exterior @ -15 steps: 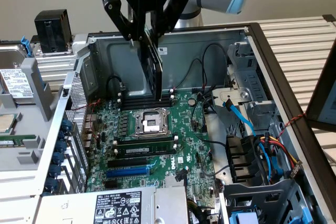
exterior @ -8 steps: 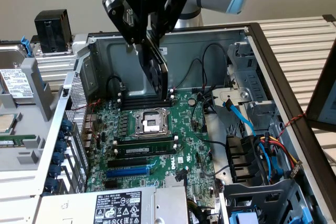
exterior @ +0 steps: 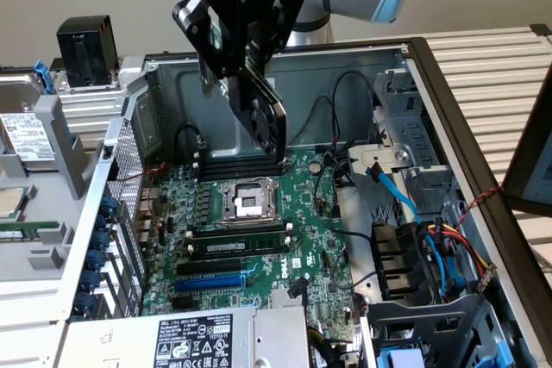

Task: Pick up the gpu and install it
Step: 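Insert the gpu into the slot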

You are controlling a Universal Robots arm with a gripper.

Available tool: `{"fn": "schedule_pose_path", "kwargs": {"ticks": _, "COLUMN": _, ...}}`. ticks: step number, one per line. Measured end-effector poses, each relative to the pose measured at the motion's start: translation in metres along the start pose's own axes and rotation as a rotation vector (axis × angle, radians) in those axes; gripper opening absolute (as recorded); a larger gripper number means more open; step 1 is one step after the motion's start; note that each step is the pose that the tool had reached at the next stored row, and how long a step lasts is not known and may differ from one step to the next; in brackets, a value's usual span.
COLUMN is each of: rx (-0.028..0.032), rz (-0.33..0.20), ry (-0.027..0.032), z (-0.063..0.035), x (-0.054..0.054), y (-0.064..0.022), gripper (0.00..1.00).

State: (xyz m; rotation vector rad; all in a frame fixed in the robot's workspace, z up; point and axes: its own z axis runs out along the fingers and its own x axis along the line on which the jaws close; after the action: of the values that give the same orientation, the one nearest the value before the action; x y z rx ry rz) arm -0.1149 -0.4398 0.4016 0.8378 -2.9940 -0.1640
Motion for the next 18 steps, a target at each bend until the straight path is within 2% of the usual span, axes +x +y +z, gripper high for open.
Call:
{"fn": "schedule_pose_path", "kwargs": {"ticks": 3, "rx": -0.0021, "rz": -0.049, "ry": -0.0036, "z": 0.0004, "x": 0.0001, "y": 0.0000, "gripper": 0.27}}
{"fn": "schedule_pose_path", "kwargs": {"ticks": 6, "rx": -0.0077, "rz": -0.103, "ry": -0.0035, "z": 0.0008, "x": 0.0001, "y": -0.0001, "gripper": 0.27}}
{"fn": "schedule_pose_path", "kwargs": {"ticks": 12, "rx": -0.0177, "rz": -0.212, "ry": 0.0003, "z": 0.0015, "x": 0.0001, "y": -0.0002, "gripper": 0.27}}
{"fn": "schedule_pose_path", "kwargs": {"ticks": 18, "rx": -0.0227, "rz": -0.320, "ry": 0.0069, "z": 0.0022, "x": 0.0001, "y": -0.0003, "gripper": 0.27}}
